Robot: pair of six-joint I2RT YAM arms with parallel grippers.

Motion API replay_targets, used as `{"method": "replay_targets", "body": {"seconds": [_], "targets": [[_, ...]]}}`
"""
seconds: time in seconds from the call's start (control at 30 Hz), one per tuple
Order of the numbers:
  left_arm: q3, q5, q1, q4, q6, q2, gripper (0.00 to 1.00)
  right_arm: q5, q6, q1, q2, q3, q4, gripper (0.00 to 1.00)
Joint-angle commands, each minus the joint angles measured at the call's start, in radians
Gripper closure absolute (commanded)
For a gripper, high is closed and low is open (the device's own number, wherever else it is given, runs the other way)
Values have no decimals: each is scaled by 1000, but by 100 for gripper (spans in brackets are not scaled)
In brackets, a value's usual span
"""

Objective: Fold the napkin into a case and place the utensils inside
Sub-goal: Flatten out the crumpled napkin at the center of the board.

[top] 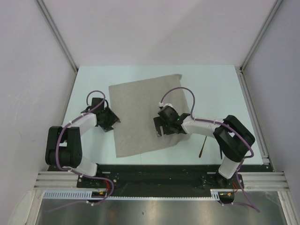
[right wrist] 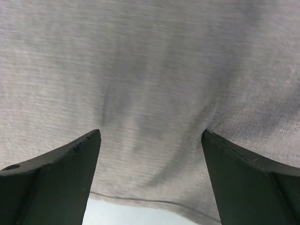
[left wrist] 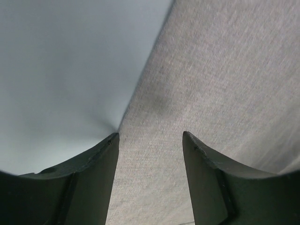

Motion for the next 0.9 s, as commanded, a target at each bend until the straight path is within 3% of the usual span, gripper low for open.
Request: {"method": "replay_targets", "body": {"seconds": [0.0,0.1,0.23,0.33,0.43,0.47,0.5,0.7,0.87], "targets": [[24,-123,92,-67,46,18,37,-4,123,122,97,58,85,7],[70,-264,106,-139,72,-71,37,-79,156,186,168,113,137,6],[96,-295,91,-162,107,-238,36,-184,162,223,255,211,165,6],[78,-222,41,-150,168,-333,37,-163,118,207,219,215,116,3],[4,-43,10,-90,181,-382,39,-106,69,157,105,143,61,0],[-20,64,2,-37,176,-385,40,-106,62,134,34,121,36,0],[-42,83,-7,-21,167,-379,43,-106,56,114,-2,100,24,0],[-110,18,-113,-1,46,-278,44,-165,21,-69,-315,-103,6,0],[-68,-36,-113,-76,-20,-129,43,-211,16,-225,-401,-155,-5,0]]}}
